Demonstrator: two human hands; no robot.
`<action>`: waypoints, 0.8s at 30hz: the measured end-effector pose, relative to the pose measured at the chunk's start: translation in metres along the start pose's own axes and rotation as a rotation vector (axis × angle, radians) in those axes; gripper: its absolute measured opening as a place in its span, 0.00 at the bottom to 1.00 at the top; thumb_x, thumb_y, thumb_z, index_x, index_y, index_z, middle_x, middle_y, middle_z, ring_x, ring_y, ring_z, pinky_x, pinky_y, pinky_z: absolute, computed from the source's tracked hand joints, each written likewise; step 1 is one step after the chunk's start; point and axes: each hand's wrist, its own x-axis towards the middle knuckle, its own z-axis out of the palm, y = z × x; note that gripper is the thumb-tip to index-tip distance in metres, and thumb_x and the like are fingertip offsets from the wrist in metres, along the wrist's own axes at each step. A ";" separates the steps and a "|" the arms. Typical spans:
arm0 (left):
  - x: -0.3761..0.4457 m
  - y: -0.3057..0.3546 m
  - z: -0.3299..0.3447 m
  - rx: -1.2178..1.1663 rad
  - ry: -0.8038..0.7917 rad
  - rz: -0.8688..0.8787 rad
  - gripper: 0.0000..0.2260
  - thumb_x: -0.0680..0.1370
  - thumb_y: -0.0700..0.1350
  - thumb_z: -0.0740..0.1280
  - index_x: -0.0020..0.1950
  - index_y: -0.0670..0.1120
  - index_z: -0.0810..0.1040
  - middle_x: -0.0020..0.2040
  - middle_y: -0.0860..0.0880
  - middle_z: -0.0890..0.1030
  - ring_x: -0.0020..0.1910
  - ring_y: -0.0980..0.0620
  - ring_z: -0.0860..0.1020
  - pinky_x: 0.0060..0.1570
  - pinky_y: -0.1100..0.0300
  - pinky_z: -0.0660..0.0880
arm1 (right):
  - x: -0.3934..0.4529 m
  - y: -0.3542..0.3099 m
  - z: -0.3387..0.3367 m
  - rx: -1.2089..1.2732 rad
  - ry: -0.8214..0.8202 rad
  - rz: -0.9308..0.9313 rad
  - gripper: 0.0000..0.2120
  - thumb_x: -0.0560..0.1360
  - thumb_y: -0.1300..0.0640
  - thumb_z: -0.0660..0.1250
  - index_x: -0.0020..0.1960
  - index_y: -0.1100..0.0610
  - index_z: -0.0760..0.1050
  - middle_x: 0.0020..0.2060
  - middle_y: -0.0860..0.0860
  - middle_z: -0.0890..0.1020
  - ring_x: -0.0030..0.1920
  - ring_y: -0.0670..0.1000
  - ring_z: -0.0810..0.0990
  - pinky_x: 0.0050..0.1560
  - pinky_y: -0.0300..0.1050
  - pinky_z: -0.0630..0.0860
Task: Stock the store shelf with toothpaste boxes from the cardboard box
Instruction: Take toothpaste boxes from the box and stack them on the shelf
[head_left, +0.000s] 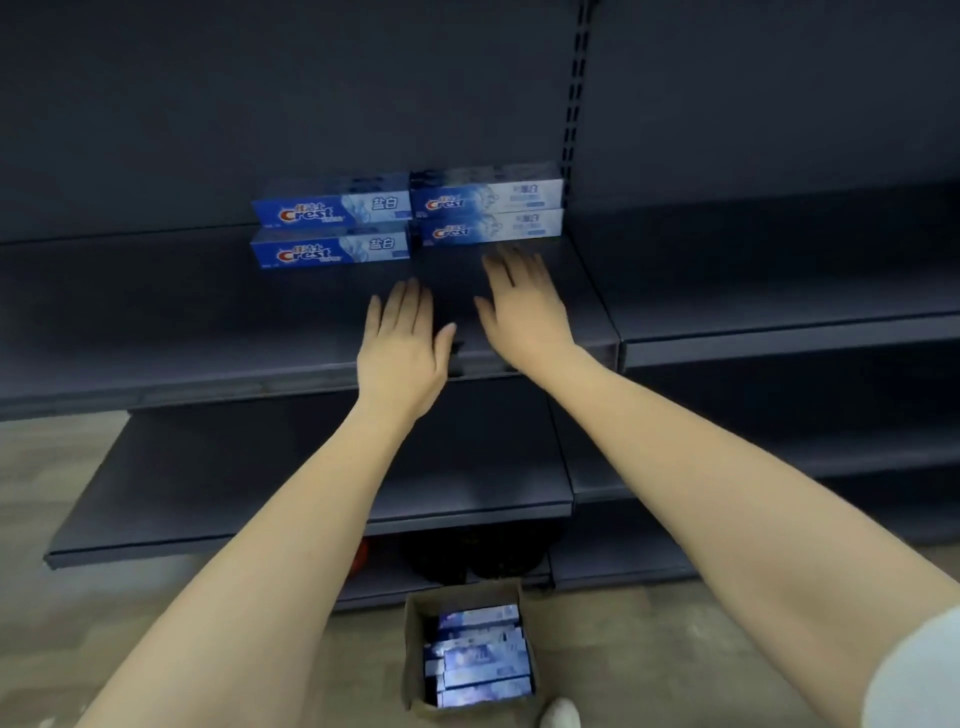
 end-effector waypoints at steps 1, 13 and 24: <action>-0.011 -0.003 0.001 -0.006 0.033 0.020 0.27 0.80 0.53 0.47 0.70 0.36 0.68 0.70 0.38 0.68 0.71 0.42 0.65 0.72 0.46 0.55 | -0.011 -0.003 0.001 -0.016 0.042 -0.010 0.23 0.77 0.57 0.64 0.69 0.66 0.68 0.68 0.64 0.69 0.70 0.62 0.66 0.73 0.55 0.56; -0.191 -0.044 0.036 -0.002 -0.261 0.062 0.26 0.79 0.51 0.50 0.71 0.36 0.66 0.70 0.38 0.69 0.70 0.42 0.68 0.70 0.48 0.59 | -0.161 -0.058 0.033 -0.235 -0.127 -0.031 0.23 0.72 0.52 0.70 0.63 0.62 0.75 0.63 0.57 0.77 0.63 0.56 0.77 0.63 0.51 0.72; -0.263 -0.045 0.088 -0.059 -0.533 0.065 0.25 0.76 0.50 0.52 0.66 0.36 0.73 0.65 0.39 0.75 0.65 0.42 0.74 0.65 0.46 0.67 | -0.256 -0.084 0.116 -0.161 -0.498 0.046 0.26 0.64 0.53 0.77 0.58 0.63 0.79 0.57 0.57 0.81 0.57 0.56 0.81 0.58 0.52 0.76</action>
